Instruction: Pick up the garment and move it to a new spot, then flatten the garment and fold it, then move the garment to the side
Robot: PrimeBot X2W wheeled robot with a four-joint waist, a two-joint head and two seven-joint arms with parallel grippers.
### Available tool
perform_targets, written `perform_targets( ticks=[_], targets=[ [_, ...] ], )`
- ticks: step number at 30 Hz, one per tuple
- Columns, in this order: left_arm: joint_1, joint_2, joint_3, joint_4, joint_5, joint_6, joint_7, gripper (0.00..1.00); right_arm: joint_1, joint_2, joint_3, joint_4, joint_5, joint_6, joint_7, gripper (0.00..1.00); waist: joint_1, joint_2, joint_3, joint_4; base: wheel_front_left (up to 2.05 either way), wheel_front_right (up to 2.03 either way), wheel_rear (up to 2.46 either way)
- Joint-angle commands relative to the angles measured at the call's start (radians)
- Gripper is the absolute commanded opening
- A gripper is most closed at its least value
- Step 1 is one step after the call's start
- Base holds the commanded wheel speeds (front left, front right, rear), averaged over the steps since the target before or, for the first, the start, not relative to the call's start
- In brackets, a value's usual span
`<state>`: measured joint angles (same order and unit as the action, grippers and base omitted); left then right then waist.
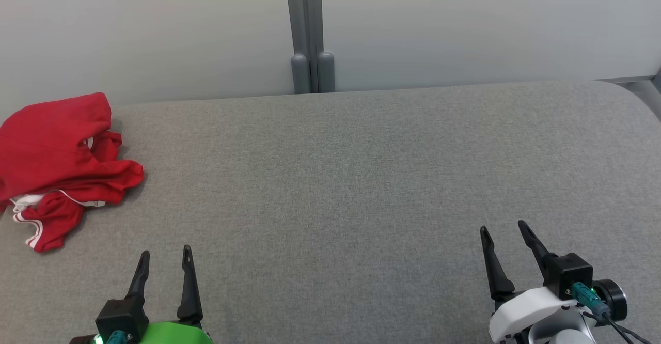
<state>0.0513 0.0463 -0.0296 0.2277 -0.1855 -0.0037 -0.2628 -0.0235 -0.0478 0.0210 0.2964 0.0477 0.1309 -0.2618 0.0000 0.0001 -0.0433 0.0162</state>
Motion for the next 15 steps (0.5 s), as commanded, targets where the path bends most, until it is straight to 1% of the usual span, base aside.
perform_targets(
  ticks=[1,11,15],
  targets=[
    [0.012,0.007,0.002,0.000,-0.001,0.002,-0.003,1.00,0.012,-0.005,0.000,0.002,-0.005,0.000,-0.005,1.00,0.0000,-0.0001,0.001,0.000,0.00,0.00,0.00],
    [0.008,0.007,0.000,0.004,-0.016,0.004,-0.002,1.00,0.014,-0.005,-0.003,0.000,-0.007,0.000,-0.005,1.00,0.0000,-0.0001,0.000,0.003,0.00,0.00,0.00],
    [0.009,0.007,0.008,0.006,-0.020,0.010,-0.002,1.00,0.016,-0.004,-0.004,-0.003,-0.007,0.000,-0.005,1.00,0.0000,-0.0001,0.000,0.015,0.00,0.00,0.00]
  ],
)
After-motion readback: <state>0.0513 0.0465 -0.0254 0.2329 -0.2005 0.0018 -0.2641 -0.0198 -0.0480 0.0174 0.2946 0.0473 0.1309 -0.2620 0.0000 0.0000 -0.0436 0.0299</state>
